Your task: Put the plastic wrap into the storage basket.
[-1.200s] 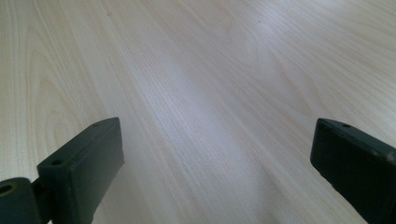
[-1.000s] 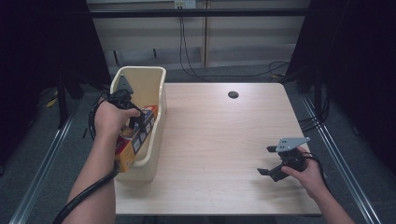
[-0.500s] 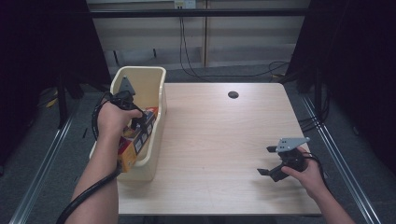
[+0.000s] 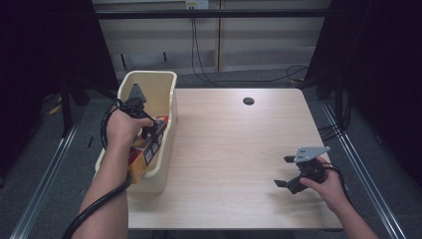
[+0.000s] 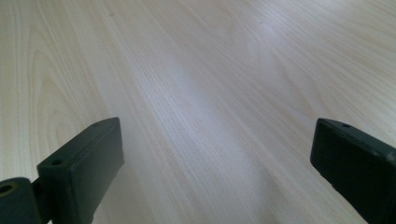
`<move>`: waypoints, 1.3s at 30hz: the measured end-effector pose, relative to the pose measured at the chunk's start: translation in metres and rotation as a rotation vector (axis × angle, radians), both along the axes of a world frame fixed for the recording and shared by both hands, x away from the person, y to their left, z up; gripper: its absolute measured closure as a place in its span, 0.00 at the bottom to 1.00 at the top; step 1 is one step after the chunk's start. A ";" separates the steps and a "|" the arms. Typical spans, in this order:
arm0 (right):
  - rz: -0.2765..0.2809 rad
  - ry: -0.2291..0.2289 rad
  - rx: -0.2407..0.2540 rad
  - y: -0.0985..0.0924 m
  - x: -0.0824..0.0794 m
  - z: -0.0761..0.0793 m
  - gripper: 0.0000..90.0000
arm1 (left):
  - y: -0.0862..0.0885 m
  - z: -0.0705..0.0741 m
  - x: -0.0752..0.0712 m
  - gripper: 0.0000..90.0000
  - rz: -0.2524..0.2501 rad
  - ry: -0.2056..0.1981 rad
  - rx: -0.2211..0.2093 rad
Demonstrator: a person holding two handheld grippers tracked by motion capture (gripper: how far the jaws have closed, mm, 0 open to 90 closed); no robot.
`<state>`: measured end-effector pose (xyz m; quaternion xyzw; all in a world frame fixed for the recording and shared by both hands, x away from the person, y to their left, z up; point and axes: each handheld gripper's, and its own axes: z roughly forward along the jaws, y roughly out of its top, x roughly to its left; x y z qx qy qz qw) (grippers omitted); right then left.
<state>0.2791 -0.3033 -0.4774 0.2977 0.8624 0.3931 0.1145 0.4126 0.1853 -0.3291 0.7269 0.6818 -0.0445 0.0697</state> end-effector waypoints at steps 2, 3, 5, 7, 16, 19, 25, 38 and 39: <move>0.004 -0.003 -0.002 0.000 0.000 0.000 0.03 | -0.001 -0.002 0.000 0.45 0.002 -0.001 0.003; 0.003 -0.004 -0.001 0.000 0.000 0.000 0.03 | -0.001 -0.003 0.000 0.45 -0.002 0.003 0.004; 0.003 -0.002 -0.003 0.000 0.000 0.000 0.03 | -0.002 -0.005 0.000 0.44 -0.003 0.007 0.001; 0.000 -0.007 -0.006 0.000 0.000 0.000 0.03 | -0.003 -0.007 0.000 0.44 0.003 0.003 0.010; 0.000 -0.005 -0.004 0.000 0.000 0.000 0.03 | -0.004 -0.009 0.000 0.44 -0.002 0.006 0.012; 0.002 -0.006 -0.005 0.000 0.000 0.000 0.03 | -0.004 -0.008 0.000 0.44 -0.005 0.005 0.010; 0.001 -0.002 -0.005 0.000 -0.001 0.000 0.03 | -0.005 0.003 -0.001 0.41 -0.005 -0.040 -0.005; 0.001 -0.005 -0.002 0.000 -0.001 0.001 0.03 | -0.011 0.020 0.001 0.25 -0.037 -0.126 -0.039; 0.001 -0.005 -0.002 0.000 -0.001 0.001 0.03 | -0.012 0.021 0.001 0.25 -0.042 -0.129 -0.038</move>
